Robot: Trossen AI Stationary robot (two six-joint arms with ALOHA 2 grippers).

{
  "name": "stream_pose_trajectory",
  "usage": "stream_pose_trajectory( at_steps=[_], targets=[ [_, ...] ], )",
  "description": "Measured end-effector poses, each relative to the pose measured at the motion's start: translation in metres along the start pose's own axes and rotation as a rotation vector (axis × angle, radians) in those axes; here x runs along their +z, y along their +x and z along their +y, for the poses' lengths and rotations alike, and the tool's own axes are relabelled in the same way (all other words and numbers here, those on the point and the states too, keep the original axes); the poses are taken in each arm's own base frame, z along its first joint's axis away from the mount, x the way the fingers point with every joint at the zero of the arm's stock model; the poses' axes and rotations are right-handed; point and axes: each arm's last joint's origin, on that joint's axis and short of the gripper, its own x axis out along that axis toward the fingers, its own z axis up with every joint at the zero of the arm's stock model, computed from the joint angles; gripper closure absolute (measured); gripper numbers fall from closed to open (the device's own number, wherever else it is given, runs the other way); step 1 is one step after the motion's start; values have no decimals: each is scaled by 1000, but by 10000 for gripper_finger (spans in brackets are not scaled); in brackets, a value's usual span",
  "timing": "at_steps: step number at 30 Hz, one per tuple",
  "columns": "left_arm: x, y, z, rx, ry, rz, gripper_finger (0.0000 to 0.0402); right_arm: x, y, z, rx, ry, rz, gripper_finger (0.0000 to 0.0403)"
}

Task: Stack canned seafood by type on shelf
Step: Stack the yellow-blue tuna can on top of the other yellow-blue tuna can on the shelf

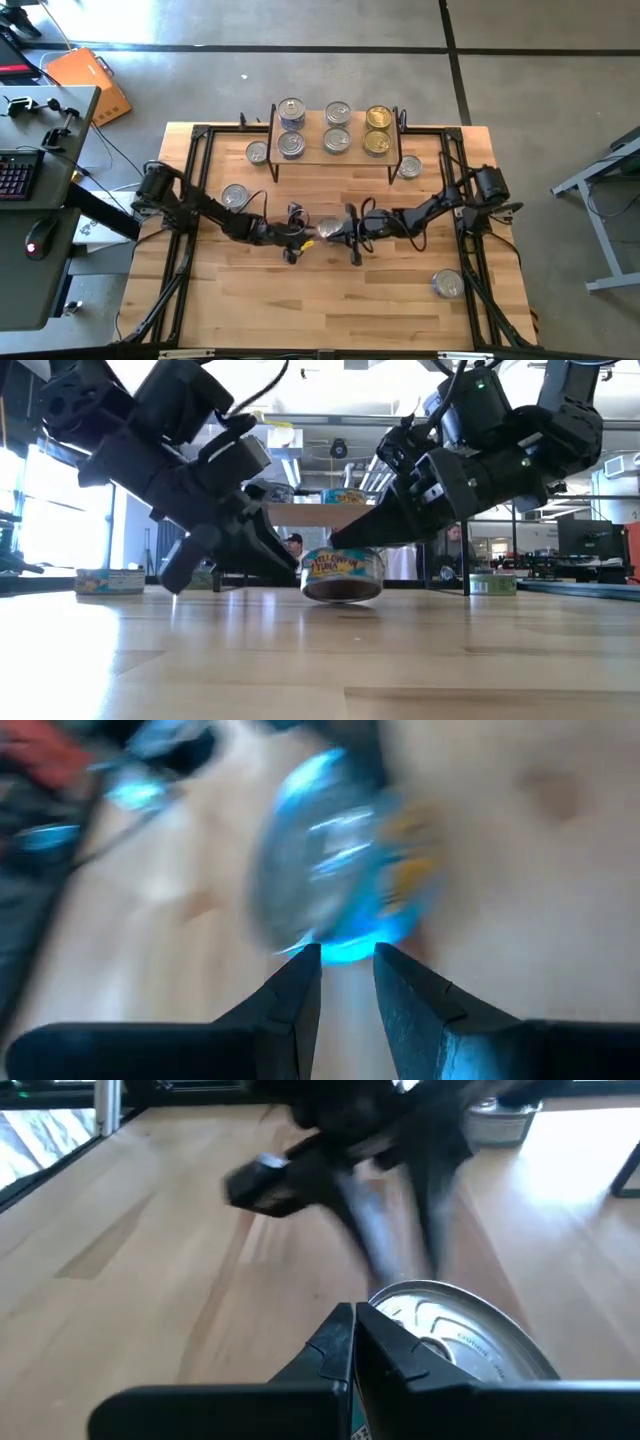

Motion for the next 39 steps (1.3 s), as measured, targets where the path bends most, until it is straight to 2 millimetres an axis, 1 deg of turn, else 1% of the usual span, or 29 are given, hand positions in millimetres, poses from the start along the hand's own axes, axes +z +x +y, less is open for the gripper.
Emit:
stream_pose_trajectory(
  at_steps=[3,5,8,12,17,20,26,30,35,39],
  targets=[
    [8,-8,-1,153,70,20,314,1,0,2,10,14,-4,402],
    [14,-13,-3,198,122,-5,313,1,0,2,11,16,-10,402],
    [20,-15,-6,136,205,-68,297,3,0,1,7,29,-24,403],
    [21,-15,-10,30,257,-126,253,6,0,-2,-30,86,-56,403],
    [19,-13,-5,54,257,-102,195,7,0,-3,-39,99,-71,403],
    [15,-9,-2,79,240,-76,180,8,0,-2,-40,100,-77,403],
    [5,0,-7,27,254,-49,177,8,0,-3,-41,103,-81,403],
    [3,3,-9,33,215,-55,177,9,0,-3,-53,122,-85,403],
    [4,6,-10,68,122,-79,179,9,0,-3,-51,120,-92,403],
    [5,6,-9,91,17,-79,201,10,0,-3,-48,79,-102,403]
  ],
)
